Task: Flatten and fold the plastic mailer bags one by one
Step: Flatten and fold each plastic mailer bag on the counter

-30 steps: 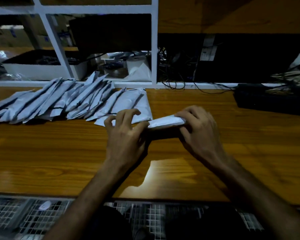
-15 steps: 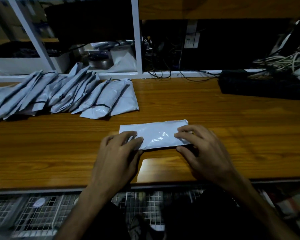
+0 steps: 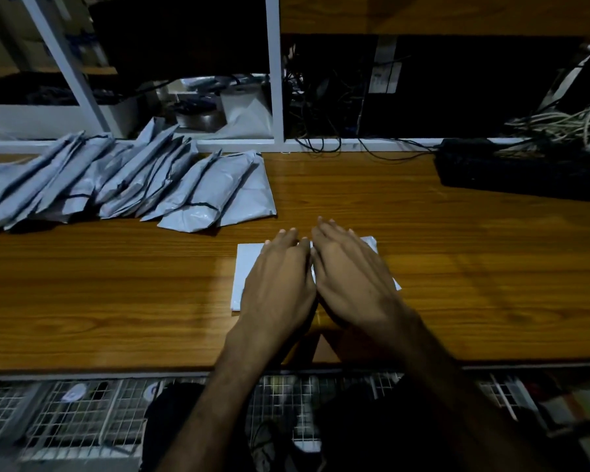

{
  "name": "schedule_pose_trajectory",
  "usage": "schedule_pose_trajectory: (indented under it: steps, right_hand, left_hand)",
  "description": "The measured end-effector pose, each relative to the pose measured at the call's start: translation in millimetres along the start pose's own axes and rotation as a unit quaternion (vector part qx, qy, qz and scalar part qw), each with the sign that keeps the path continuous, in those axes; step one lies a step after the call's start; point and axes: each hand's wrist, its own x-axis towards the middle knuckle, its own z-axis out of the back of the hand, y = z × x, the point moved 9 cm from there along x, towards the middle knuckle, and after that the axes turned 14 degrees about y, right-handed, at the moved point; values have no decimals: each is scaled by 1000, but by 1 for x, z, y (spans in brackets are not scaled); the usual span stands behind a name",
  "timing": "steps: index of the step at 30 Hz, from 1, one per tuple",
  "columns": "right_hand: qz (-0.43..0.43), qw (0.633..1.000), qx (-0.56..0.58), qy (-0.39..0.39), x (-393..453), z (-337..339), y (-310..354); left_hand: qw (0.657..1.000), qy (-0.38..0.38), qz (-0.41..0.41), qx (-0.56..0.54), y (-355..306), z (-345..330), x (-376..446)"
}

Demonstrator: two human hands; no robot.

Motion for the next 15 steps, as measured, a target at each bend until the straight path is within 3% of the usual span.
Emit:
schedule_pose_trajectory:
  steps: [5, 10, 15]
  right_hand:
    - [6, 999, -41, 20, 3, -25, -4]
    - [9, 997, -46, -60, -4, -28, -7]
    - [34, 996, -43, -75, -10, -30, -5]
  left_hand:
    - [999, 45, 5, 27, 4, -12, 6]
    - [997, 61, -4, 49, 9, -23, 9]
    - [995, 73, -2, 74, 14, -33, 11]
